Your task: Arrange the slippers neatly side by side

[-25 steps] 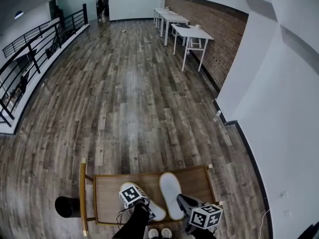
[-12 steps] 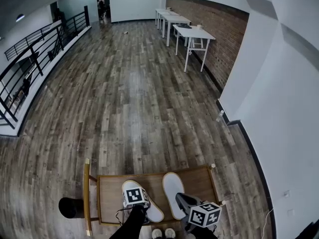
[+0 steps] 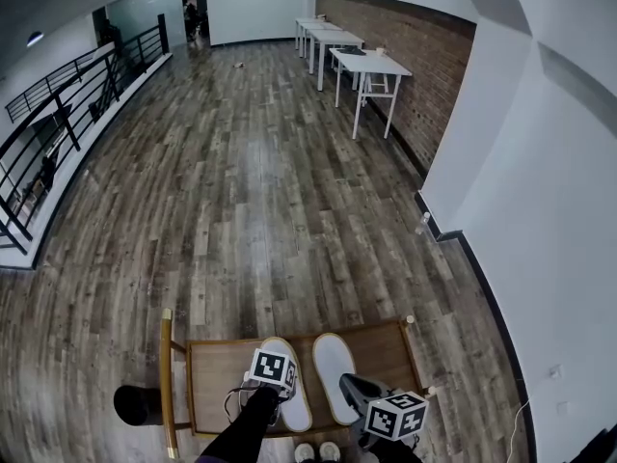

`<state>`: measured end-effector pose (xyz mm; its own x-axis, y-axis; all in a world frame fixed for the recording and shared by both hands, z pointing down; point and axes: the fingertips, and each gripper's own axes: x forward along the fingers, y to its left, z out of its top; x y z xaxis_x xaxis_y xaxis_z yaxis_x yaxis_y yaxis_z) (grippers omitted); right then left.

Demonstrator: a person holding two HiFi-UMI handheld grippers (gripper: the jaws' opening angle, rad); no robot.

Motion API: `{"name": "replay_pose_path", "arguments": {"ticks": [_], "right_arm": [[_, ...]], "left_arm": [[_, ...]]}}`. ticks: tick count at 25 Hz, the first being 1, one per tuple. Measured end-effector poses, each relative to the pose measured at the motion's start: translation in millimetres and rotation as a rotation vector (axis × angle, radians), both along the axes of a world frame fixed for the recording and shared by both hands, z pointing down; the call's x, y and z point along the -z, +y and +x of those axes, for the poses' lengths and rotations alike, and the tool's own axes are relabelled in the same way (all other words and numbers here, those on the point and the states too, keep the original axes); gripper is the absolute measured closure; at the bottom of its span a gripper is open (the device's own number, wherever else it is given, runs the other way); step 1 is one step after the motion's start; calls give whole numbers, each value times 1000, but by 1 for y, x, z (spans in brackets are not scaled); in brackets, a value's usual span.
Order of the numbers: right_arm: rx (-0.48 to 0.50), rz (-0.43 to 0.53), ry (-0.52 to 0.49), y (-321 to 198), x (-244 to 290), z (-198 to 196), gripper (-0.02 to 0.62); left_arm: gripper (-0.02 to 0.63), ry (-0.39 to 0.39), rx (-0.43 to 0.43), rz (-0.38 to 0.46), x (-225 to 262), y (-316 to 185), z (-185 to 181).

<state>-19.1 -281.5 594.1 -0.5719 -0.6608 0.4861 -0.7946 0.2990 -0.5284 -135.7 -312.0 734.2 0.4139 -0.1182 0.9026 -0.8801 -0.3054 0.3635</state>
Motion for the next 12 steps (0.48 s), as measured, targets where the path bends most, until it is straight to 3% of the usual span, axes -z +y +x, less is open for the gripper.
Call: {"name": "replay_pose_path", "arguments": {"ticks": [2,4,8,12], "right_arm": [[-2,-1,2,1,-1,1,598],[-4,-3,6,2,-1,3,598],[-12,-7,11,3,-3,7,598],[-13,-10,12,3,-4,8,598]], "left_arm": [[595,0,-45,-29,-4,3,7],[595,15,-29,-52,-8,6,12],[597,92,131,-86,-13,8,17],[597,104,226,-82,-15,2,9]]}}
